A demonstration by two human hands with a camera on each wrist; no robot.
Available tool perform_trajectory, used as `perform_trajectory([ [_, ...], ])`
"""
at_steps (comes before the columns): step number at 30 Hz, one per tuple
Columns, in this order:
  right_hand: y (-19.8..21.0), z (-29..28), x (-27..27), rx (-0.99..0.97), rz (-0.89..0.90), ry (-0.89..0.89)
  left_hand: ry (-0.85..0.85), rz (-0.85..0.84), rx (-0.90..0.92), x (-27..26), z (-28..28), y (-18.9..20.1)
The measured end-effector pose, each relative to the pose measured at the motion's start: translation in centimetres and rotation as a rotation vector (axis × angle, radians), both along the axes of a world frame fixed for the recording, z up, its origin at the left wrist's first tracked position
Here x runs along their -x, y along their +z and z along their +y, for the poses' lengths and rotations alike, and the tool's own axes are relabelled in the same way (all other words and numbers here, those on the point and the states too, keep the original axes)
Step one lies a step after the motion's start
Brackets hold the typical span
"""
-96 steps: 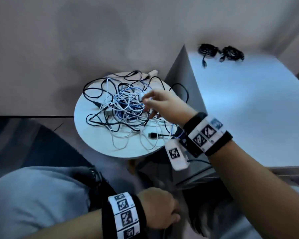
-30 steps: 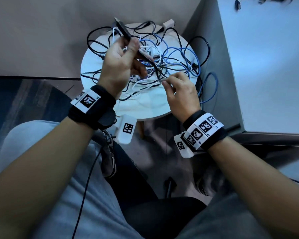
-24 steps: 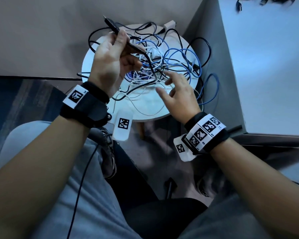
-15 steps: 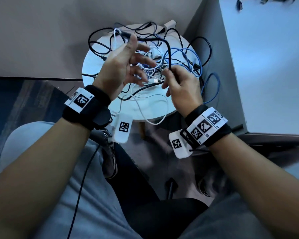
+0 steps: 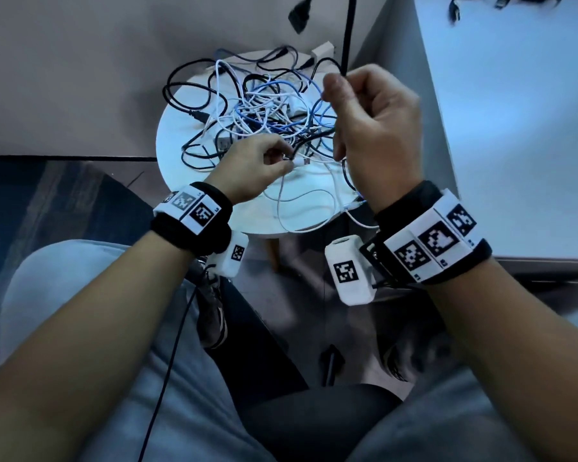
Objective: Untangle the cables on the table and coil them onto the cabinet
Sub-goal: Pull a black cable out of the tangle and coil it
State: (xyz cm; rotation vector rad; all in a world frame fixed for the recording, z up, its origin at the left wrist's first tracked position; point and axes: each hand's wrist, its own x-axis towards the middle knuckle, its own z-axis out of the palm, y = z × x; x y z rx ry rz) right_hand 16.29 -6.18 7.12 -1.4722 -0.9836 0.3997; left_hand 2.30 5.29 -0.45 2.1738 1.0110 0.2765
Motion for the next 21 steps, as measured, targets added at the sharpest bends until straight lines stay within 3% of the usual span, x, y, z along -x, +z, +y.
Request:
perform_trajectory([
  [4, 2.4, -0.8, -0.6, -0.099, -0.073, 0.001, 0.066, -0.045, -0.064, -0.2, 0.2, 0.1],
  [8, 3.8, -1.2, -1.4, -0.138, -0.151, -0.010, 0.127, 0.073, -0.172, 0.2, 0.2, -0.1],
  [14, 4.6, -1.8, -1.7, -0.136, -0.319, -0.073, 0.203, 0.121, -0.156, 0.3, 0.7, 0.3],
  [18, 4.4, -1.7, -1.9, -0.047, -0.389, -0.009, 0.213, 0.144, -0.269, 0.5, 0.8, 0.5],
  [21, 3.3, -1.4, -1.5, 0.112, -0.411, 0.072, 0.217, 0.072, -0.308, 0.5, 0.7, 0.3],
])
